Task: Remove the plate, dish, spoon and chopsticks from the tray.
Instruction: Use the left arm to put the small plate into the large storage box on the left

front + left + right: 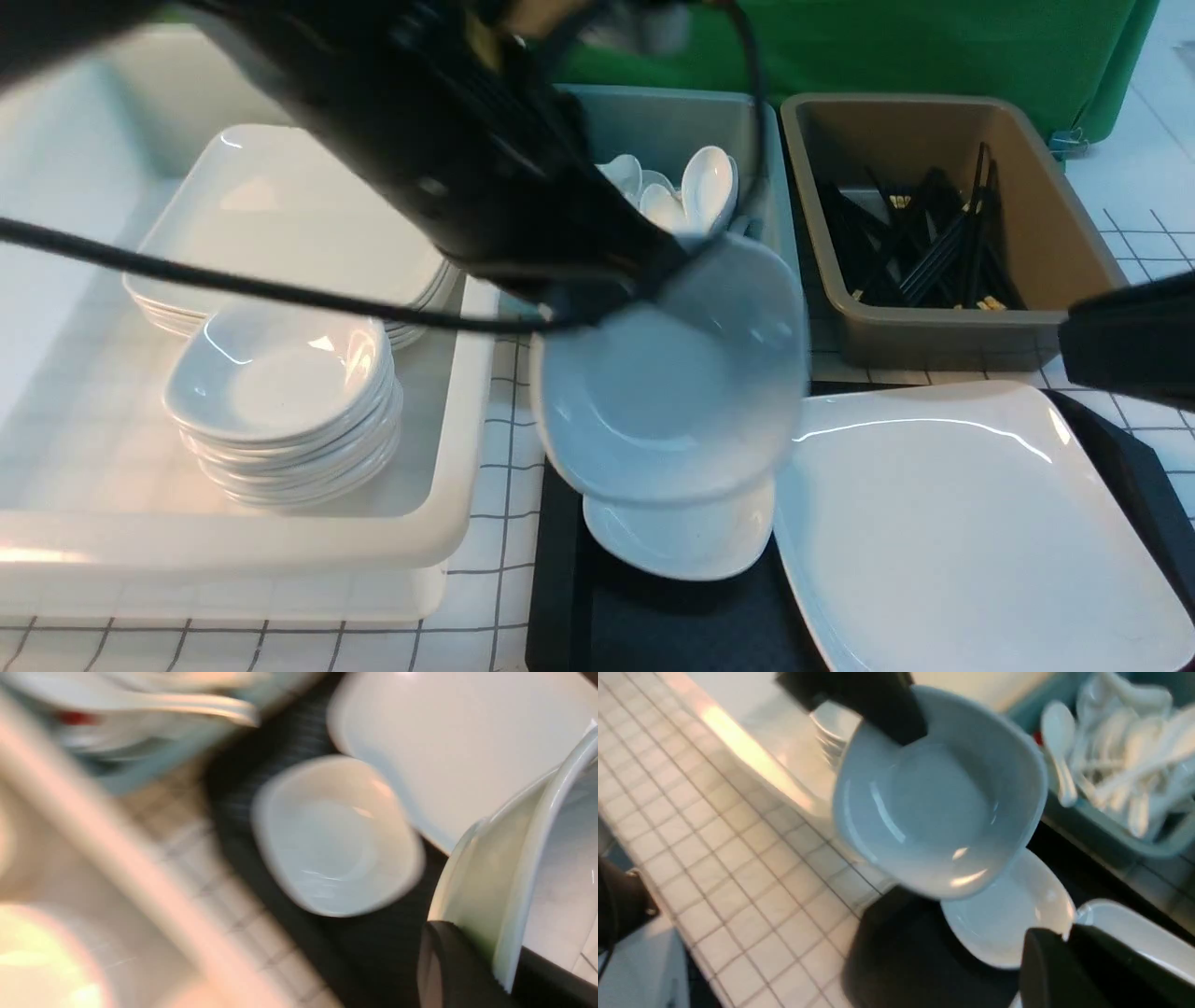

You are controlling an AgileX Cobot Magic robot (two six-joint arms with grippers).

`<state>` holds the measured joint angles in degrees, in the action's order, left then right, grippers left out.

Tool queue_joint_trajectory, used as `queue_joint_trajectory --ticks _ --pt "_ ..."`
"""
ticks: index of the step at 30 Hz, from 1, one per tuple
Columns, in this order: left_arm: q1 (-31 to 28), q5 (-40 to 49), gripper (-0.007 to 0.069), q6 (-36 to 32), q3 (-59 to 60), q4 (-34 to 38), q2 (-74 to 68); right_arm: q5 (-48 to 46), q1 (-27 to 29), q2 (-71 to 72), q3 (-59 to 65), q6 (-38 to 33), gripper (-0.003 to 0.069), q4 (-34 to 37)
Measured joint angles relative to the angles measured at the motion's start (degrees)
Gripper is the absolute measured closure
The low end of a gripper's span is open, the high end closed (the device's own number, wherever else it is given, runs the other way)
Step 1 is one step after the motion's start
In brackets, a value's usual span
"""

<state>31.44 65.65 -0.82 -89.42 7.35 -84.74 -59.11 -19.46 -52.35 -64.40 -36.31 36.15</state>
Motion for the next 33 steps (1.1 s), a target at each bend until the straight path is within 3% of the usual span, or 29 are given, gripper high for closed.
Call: queue_joint_trajectory --ticks 1,3,7,8,9,10,13,18,25,32,33 --pt "-1.4 0.2 0.061 0.0 0.0 0.0 0.6 -0.4 0.0 -0.3 -0.3 -0.7 0.0587 1.0" --pt "-11.4 0.8 0.061 0.0 0.3 1.3 3.6 -2.2 -0.1 -3.2 -1.8 -3.2 0.0587 6.4" --pt "-26.0 -2.8 0.061 -0.7 4.3 6.6 6.9 -3.5 -2.8 -8.1 -3.0 -4.4 0.0587 8.1" --pt "-30.4 -4.7 0.061 -0.9 6.6 9.4 7.7 -3.5 -4.7 -9.6 -3.5 -4.6 0.0587 8.1" --pt "-31.1 -5.0 0.061 -1.0 7.0 9.4 7.7 -3.5 -5.1 -9.8 -3.6 -4.6 0.0587 8.1" --pt "-36.8 -7.8 0.061 -1.5 11.0 13.3 8.0 -2.9 -8.7 -12.0 -4.9 -4.8 0.0587 7.9" --pt "-42.8 -12.9 0.061 -1.8 18.4 17.7 7.6 -0.6 -14.5 -14.9 -7.2 -4.8 0.0587 6.9" --pt "-45.0 -23.4 0.061 -2.4 30.5 24.4 7.2 5.4 -21.7 -18.8 -10.5 -3.8 0.0587 3.1" --pt "-45.0 -30.4 0.0588 -2.8 39.0 27.3 7.2 9.4 -23.0 -24.8 -16.8 4.7 0.0566 -5.1" --pt "-45.0 -31.4 0.0427 -4.4 40.8 27.7 6.6 10.1 -23.0 -26.9 -20.5 8.4 0.0555 -7.4" --pt "-45.0 -30.7 0.0358 -5.2 40.8 27.9 6.4 10.3 -23.0 -26.9 -20.6 8.9 0.0555 -7.9"
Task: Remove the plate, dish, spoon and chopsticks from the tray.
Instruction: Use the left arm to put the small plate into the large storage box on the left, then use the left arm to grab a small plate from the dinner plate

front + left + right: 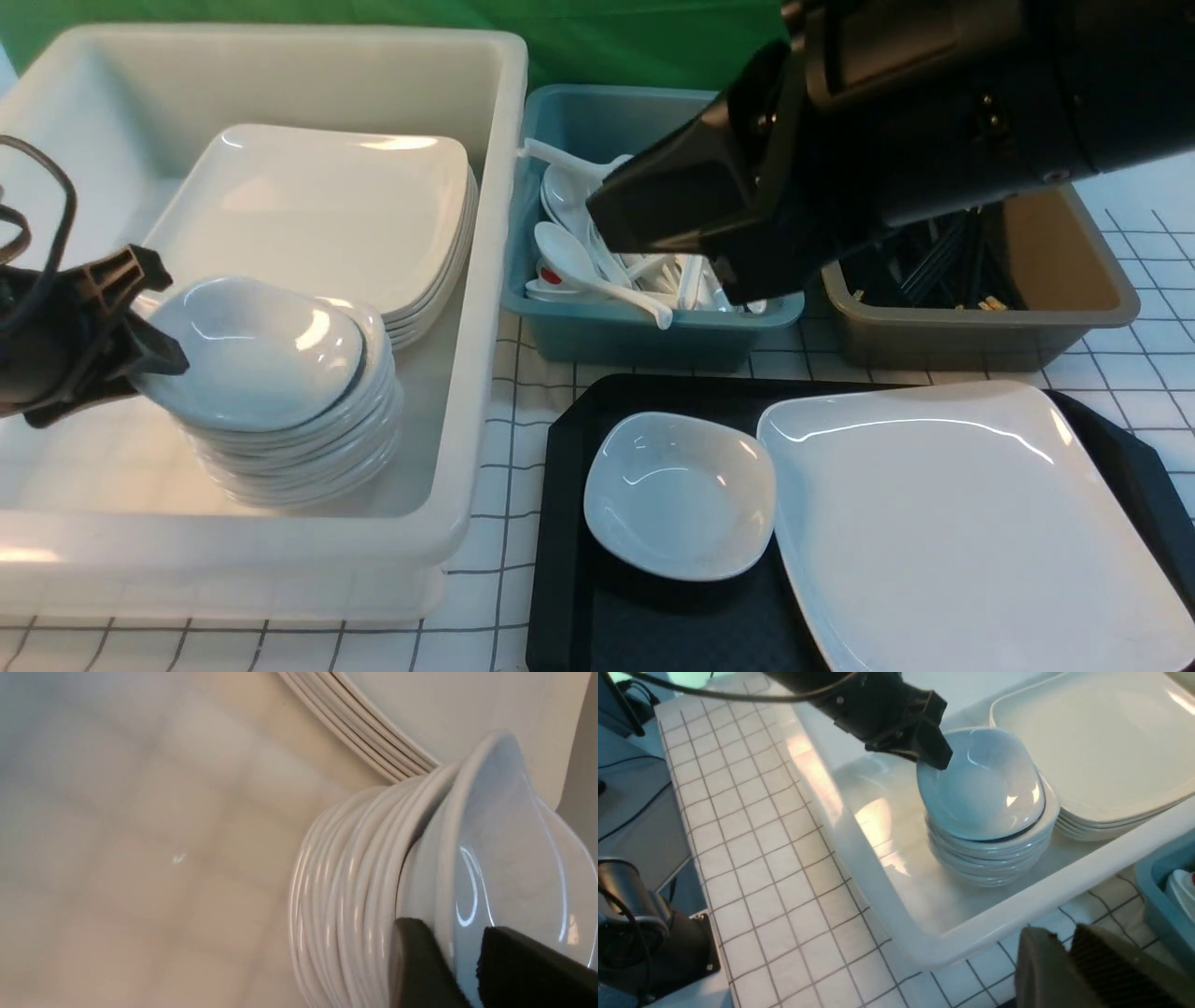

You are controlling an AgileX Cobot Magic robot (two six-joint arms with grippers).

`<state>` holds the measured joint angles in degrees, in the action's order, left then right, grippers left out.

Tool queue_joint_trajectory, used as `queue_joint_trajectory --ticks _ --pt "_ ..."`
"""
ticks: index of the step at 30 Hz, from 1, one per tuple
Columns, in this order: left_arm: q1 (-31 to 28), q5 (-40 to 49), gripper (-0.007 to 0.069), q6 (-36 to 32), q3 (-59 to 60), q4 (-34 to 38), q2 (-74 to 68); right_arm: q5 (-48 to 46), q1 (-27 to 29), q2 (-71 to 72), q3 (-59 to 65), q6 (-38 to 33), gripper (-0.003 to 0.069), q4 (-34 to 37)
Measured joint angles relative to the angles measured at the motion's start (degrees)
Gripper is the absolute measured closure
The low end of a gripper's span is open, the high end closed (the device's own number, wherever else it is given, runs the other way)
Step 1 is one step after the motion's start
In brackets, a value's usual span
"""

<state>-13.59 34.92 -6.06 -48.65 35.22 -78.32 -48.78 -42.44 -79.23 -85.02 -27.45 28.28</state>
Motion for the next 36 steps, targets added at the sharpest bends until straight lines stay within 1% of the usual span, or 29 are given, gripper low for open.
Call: queue_joint_trajectory --ticks 1,2,3,4,5,6,7,8,9,10,11,12,13,14,15,16,17,19,23,26,28,30,31,34,36 --pt "0.0 0.6 0.0321 -1.0 -0.1 -0.4 0.0 0.0 0.0 0.0 0.0 0.2 0.0553 -0.7" --pt "0.0 1.2 0.03 -1.8 -0.5 -1.2 0.1 -0.1 0.0 0.0 0.0 0.4 0.0552 -1.4" --pt "0.0 2.1 0.026 -2.5 -1.2 -3.1 0.3 -0.6 0.0 0.0 0.0 0.5 0.055 -2.9" --pt "0.0 2.6 0.0237 -2.5 -2.0 -4.4 0.5 -1.1 0.0 0.0 0.0 1.0 0.0549 -3.8" --pt "0.0 3.2 0.0218 -2.1 -3.0 -6.4 0.9 -1.9 0.0 0.0 0.0 2.2 0.0547 -5.8" --pt "0.0 4.1 0.0197 -0.4 -4.9 -10.7 1.9 -3.0 0.0 0.1 0.0 4.8 0.0547 -9.9" --pt "0.0 4.4 0.0193 0.1 -5.5 -11.2 2.0 -3.2 0.0 0.1 0.0 6.0 0.0547 -10.5" --pt "0.0 5.2 0.019 1.0 -7.0 -13.1 2.8 -4.5 0.0 0.1 0.0 9.0 0.0547 -14.2" --pt "0.0 6.5 0.0202 1.5 -9.1 -14.3 3.9 -7.0 0.0 0.1 0.0 13.3 0.0547 -20.2" --pt "0.2 7.7 0.0226 0.3 -10.8 -14.0 4.8 -9.1 0.0 0.2 0.0 16.2 0.0547 -25.7" --pt "0.3 7.7 0.0232 0.3 -10.8 -13.7 5.0 -9.6 0.0 0.2 0.0 16.2 0.0547 -26.6" --pt "1.4 8.9 0.0295 -2.9 -12.5 -12.1 5.7 -13.3 0.0 0.2 0.0 18.6 0.0551 -32.3" --pt "3.3 9.5 0.0369 -6.7 -13.5 -9.5 6.2 -16.6 0.3 0.4 0.1 19.3 0.0566 -35.8" --pt "4.1 9.6 0.0383 -8.0 -13.7 -8.6 6.4 -17.1 0.5 0.4 0.1 19.5 0.0575 -36.2" --pt "8.5 10.0 0.0512 -14.3 -14.2 -4.7 6.6 -19.3 2.2 1.2 0.8 19.9 0.062 -37.9" --pt "9.2 10.1 0.0524 -15.1 -14.2 -4.3 6.6 -19.5 2.8 1.4 0.9 19.9 0.0629 -38.0" --pt "14.1 10.0 0.0581 -19.6 -14.3 -2.1 6.3 -20.0 4.9 2.4 1.9 19.9 0.0648 -38.0" --pt "22.7 8.9 0.0619 -22.9 -14.3 -1.7 5.0 -20.3 9.8 4.1 3.9 19.9 0.0661 -37.8" --pt "38.3 4.7 0.0628 -24.2 -13.2 -4.9 0.6 -19.5 18.7 6.8 8.6 19.8 0.0662 -36.2" --pt "48.9 -0.4 0.0624 -24.4 -13.0 -9.8 -4.1 -19.1 24.0 8.3 12.9 17.4 0.0663 -31.6" --pt "54.0 -3.7 0.0613 -24.5 -12.9 -14.0 -7.0 -19.1 25.9 9.1 15.0 15.0 0.0663 -27.4" --pt "56.7 -5.6 0.0603 -24.2 -12.8 -17.6 -8.8 -18.9 26.5 9.8 16.1 13.5 0.0663 -24.7" --pt "59.5 -7.6 0.058 -22.8 -12.7 -22.5 -11.4 -18.4 26.8 10.8 17.9 11.5 0.0663 -21.6" --pt "62.2 -11.0 0.0522 -19.1 -12.7 -29.3 -15.6 -17.3 26.9 12.2 19.6 9.3 0.0663 -18.0" --pt "62.9 -12.8 0.0463 -17.7 -12.7 -31.0 -18.0 -16.9 26.9 12.9 20.2 8.8 0.0663 -17.2"
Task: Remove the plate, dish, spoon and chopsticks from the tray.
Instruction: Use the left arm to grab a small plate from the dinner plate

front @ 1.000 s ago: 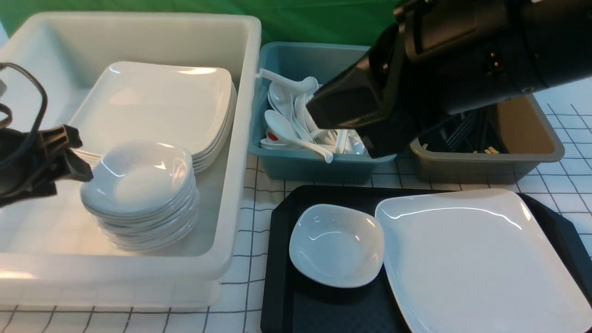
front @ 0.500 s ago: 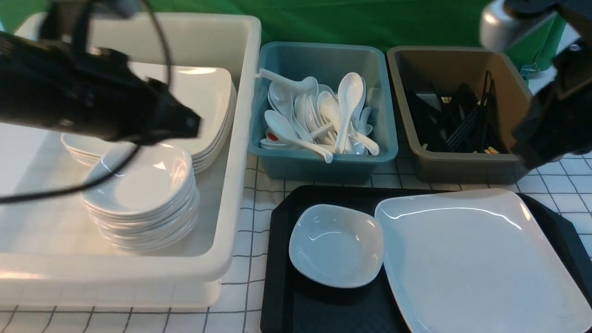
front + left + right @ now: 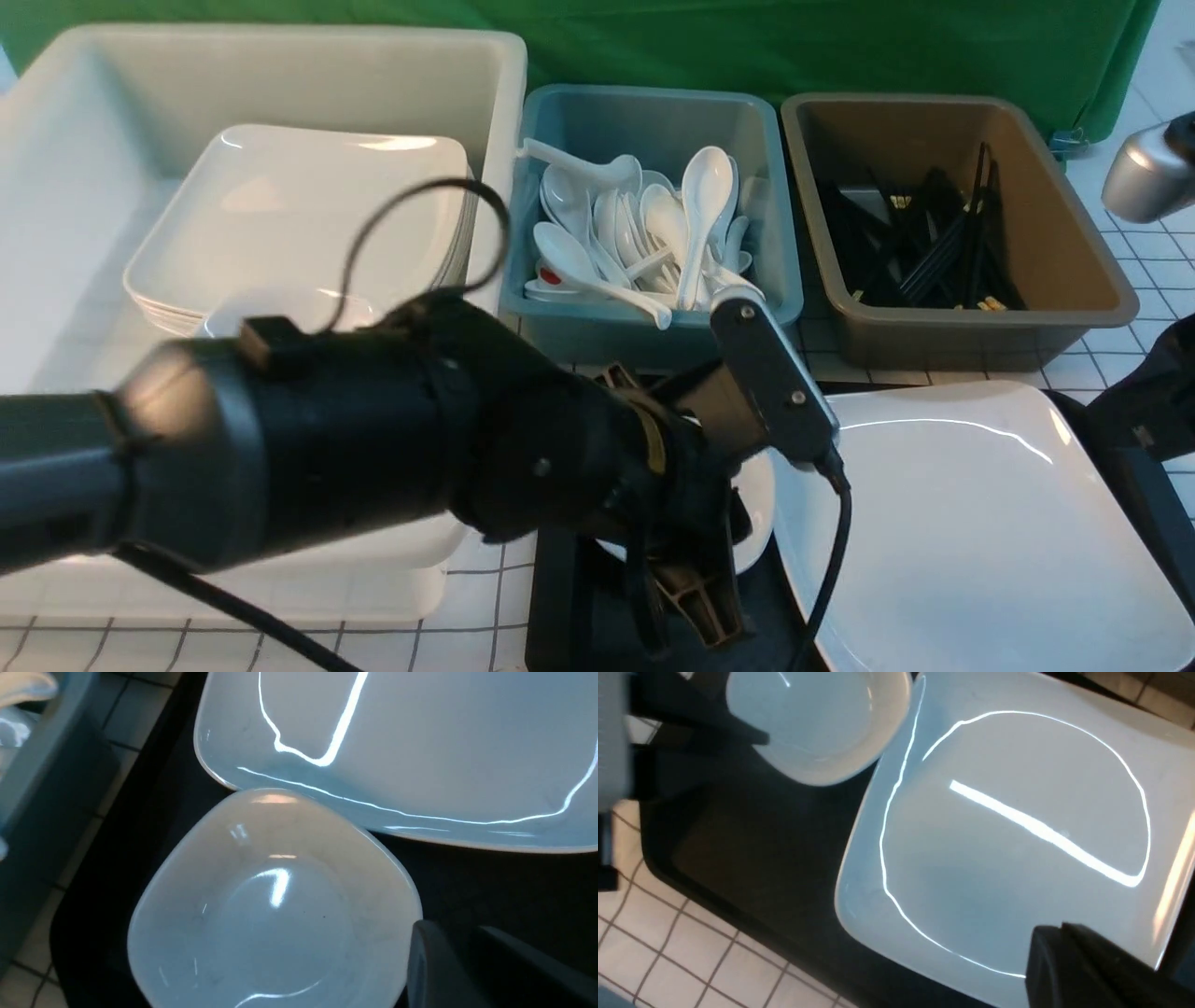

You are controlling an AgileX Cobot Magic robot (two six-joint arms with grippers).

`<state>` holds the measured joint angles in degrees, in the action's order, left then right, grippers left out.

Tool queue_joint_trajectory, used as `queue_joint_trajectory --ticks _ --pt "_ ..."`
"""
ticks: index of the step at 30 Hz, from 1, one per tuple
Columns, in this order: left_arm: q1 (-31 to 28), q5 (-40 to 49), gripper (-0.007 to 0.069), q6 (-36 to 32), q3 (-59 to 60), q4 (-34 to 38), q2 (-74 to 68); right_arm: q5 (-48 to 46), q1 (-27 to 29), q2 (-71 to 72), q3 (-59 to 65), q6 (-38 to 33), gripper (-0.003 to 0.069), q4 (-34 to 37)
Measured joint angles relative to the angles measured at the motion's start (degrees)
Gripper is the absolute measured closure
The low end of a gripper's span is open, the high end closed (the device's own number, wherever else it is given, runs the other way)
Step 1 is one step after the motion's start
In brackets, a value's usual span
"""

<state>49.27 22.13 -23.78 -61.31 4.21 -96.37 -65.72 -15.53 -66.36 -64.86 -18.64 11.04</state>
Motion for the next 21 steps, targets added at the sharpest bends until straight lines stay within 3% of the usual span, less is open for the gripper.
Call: queue_joint_trajectory --ticks 3,4,6,11,16,21 --pt "0.1 -2.1 0.0339 0.8 0.0 -1.5 -3.5 0.8 0.0 0.7 0.1 -0.7 0.0663 0.4" --pt "0.1 -2.1 0.033 0.8 0.0 -1.6 -3.7 0.8 0.0 0.8 0.1 -0.7 0.0663 0.5" --pt "0.1 -2.3 0.0206 1.2 0.0 -2.6 -5.8 1.2 0.0 1.3 0.1 -0.8 0.0663 0.6" --pt "0.1 -2.6 0.0067 1.3 0.0 -2.8 -8.0 1.3 0.0 1.4 0.1 -0.9 0.0663 0.8" --pt "0.1 -4.3 0.0054 1.4 0.0 -3.8 -10.2 1.3 0.0 1.4 0.1 -1.4 0.0663 3.2" --pt "0.1 -6.0 0.0124 1.8 -0.1 -5.3 -12.3 1.1 0.0 1.4 0.5 -6.9 0.0663 10.2"
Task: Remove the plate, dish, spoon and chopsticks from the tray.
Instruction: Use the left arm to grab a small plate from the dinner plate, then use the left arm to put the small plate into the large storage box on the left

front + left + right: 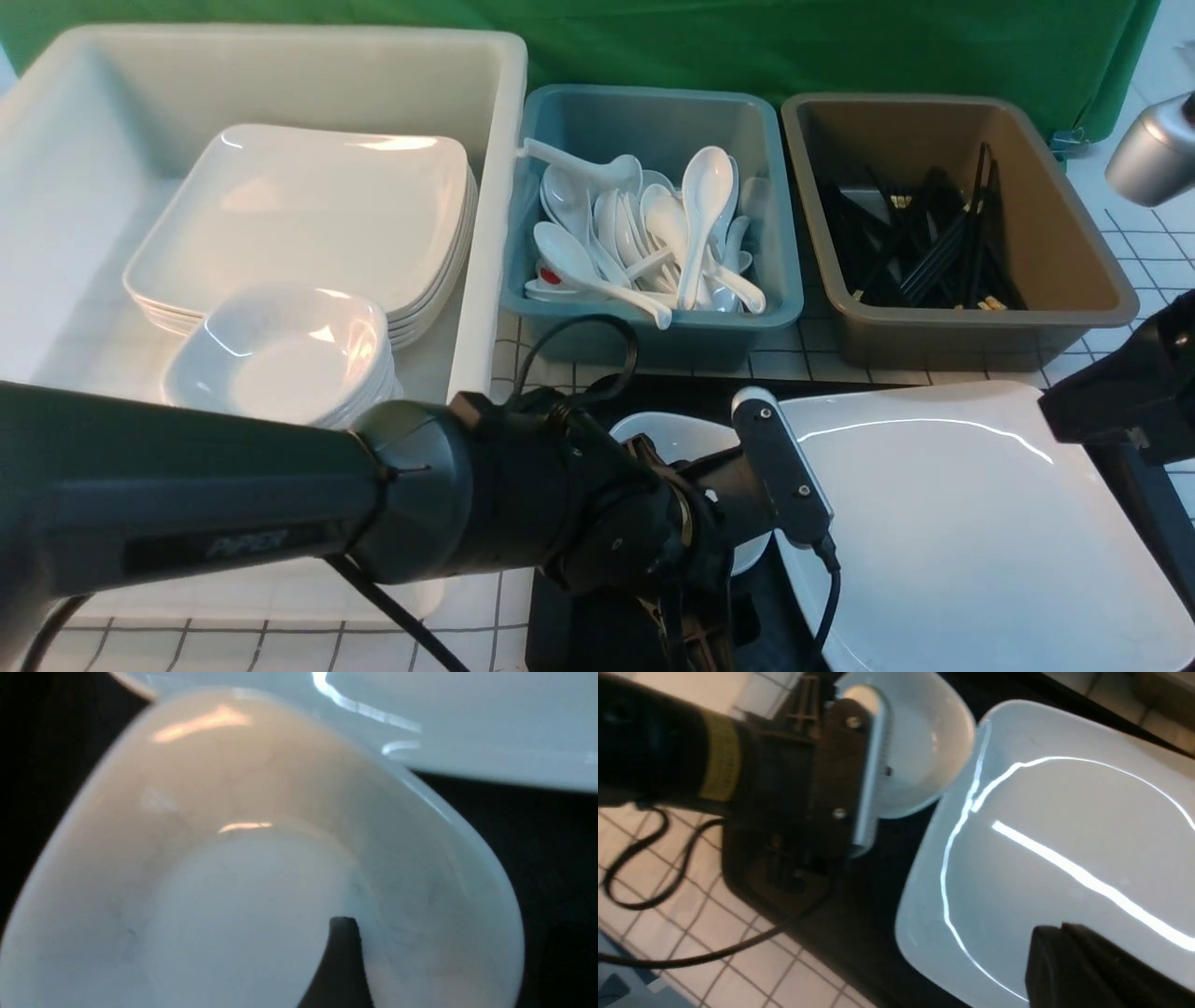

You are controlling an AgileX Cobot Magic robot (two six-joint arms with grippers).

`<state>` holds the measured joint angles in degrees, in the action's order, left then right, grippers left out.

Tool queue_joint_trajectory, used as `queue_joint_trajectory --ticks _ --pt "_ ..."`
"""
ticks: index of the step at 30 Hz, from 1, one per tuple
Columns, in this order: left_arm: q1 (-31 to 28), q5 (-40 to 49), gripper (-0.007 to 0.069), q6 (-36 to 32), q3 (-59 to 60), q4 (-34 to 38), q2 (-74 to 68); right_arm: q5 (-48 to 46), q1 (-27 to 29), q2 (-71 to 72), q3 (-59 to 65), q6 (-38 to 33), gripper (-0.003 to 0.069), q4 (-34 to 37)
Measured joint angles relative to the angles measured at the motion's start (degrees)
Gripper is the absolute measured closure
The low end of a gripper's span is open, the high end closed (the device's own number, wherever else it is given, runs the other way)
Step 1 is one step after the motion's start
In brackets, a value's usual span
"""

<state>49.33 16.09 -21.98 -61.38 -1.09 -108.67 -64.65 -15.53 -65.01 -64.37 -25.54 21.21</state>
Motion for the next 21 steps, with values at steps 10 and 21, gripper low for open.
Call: queue_joint_trajectory --ticks 10,21 --pt "0.0 -1.7 0.0498 2.5 -0.4 -0.3 0.8 -0.7 0.0 1.2 0.6 -5.1 0.0663 5.2" --pt "0.0 6.5 0.061 3.7 -5.2 8.1 17.5 4.3 0.0 9.7 -1.1 -6.6 0.0663 8.9"
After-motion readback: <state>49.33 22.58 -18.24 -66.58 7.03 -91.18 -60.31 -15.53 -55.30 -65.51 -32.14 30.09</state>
